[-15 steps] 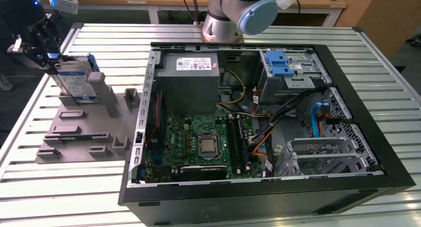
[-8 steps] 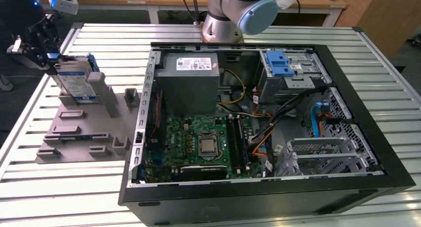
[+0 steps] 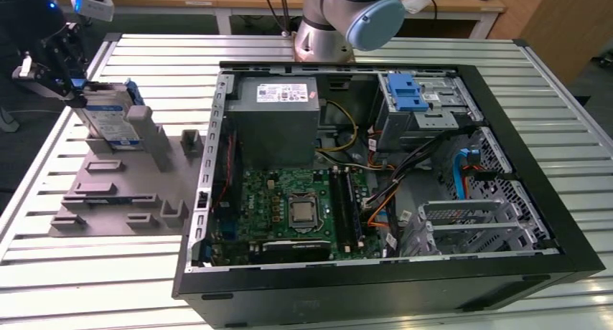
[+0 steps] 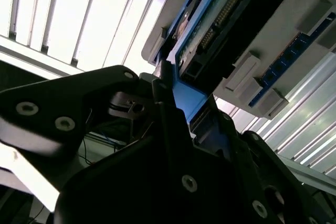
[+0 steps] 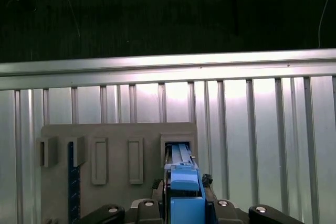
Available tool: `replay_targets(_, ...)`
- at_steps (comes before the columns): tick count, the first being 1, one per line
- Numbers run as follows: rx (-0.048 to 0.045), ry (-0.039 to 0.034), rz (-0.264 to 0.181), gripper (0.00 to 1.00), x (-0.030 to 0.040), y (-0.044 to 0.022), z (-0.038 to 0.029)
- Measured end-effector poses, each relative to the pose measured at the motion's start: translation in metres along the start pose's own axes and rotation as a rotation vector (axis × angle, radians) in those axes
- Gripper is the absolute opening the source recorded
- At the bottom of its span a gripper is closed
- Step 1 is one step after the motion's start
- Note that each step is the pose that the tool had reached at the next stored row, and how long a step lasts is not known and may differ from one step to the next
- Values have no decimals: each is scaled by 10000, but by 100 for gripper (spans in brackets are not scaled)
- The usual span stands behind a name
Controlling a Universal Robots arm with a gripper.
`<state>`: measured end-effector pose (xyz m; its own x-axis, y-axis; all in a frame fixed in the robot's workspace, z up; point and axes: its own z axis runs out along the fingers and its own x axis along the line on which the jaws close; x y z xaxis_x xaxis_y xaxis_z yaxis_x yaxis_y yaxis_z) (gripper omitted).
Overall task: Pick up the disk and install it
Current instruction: 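Pick up the disk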
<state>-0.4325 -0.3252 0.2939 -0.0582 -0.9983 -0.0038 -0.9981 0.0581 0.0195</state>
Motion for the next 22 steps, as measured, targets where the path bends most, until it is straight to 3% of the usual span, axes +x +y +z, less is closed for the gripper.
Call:
replay_targets(7,0,2,-8,37,0,0,0)
replay_targets(16,-1,10,-453,37,0,0,0)
replay_targets(22,0,10,-458,38,0,0,1)
